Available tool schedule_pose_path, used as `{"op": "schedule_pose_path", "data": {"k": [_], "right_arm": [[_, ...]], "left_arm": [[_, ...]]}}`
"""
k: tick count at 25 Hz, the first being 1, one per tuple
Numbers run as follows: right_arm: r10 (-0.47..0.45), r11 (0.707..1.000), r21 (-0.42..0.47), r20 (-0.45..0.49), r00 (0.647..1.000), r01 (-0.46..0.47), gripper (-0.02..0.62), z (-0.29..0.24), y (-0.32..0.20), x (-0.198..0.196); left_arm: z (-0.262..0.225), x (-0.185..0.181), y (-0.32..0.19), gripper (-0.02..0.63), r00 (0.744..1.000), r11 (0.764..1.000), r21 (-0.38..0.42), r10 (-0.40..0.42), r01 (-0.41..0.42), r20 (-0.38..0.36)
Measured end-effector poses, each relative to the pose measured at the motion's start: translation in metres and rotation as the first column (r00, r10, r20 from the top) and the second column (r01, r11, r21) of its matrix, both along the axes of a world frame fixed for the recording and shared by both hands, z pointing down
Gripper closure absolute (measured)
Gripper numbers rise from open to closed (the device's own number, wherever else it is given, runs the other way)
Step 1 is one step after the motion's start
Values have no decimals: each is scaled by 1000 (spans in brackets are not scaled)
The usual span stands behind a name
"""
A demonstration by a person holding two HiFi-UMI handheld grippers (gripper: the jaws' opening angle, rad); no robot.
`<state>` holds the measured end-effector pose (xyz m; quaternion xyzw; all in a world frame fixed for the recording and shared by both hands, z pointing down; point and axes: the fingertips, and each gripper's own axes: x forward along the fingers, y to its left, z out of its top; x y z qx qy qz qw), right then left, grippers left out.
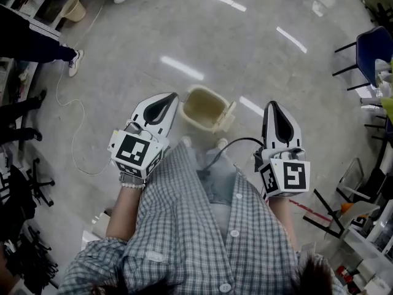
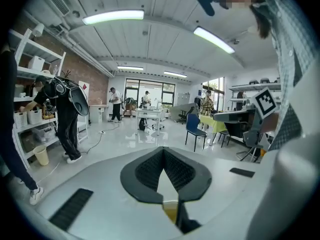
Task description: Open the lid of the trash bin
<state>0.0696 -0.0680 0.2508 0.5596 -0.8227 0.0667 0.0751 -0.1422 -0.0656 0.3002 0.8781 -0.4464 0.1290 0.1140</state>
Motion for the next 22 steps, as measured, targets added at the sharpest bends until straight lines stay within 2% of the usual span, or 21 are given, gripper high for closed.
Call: {"op": "schedule_pose_path", "data": {"k": [4, 10, 14, 22], "right_arm": [[-18, 999, 31, -4, 1000, 18, 578, -14, -2, 8], [-53, 996, 77, 1, 999, 53, 578, -30, -9, 3], [-73, 992, 98, -5, 997, 73, 578, -39, -7, -2], [-82, 991, 101, -15, 996, 83, 578, -40, 1, -11]], "left_arm": [[-17, 9, 8, 601, 1000, 999, 37, -1, 1, 6], [-38, 11, 8, 601, 999, 996, 87, -26, 31, -47], [-51, 19, 11, 601, 999, 992, 123, -5, 10, -43], [-58, 12, 18, 601, 999, 991, 134, -4, 11, -53]]}}
